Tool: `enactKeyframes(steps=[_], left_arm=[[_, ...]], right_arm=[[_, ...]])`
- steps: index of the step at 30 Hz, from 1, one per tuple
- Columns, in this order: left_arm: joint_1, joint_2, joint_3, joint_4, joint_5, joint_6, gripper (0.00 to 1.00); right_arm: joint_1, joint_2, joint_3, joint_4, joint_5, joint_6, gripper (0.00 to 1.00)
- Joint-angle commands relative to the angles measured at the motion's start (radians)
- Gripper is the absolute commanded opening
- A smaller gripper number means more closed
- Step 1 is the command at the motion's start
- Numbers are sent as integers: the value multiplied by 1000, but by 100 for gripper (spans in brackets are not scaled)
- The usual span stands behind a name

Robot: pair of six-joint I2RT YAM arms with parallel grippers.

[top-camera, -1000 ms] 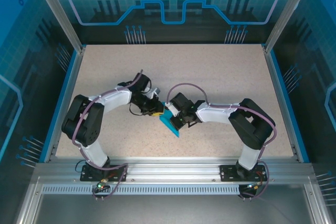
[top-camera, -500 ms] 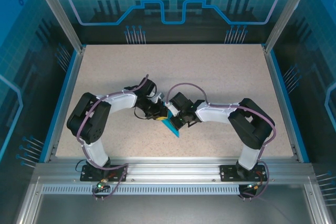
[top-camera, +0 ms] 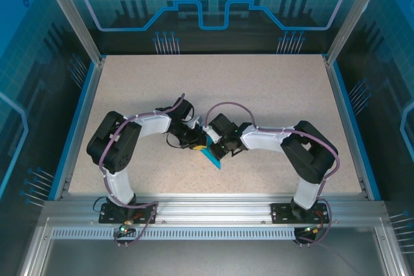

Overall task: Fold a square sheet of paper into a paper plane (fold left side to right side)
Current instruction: Third fold the triangle at the center of the table.

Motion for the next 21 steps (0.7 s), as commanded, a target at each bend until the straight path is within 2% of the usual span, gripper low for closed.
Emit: enactKeyframes(steps=[1, 17, 21], left_arm=[[-9, 46, -19, -20, -49, 5, 13], [-10, 106, -35, -26, -118, 6, 11], [-9, 108, -36, -29, -122, 7, 11]], right_arm=[[19, 66, -17, -92, -30, -16, 0], [0, 11, -11, -80, -48, 18, 0], [-34, -62, 0, -71, -73, 53, 14]])
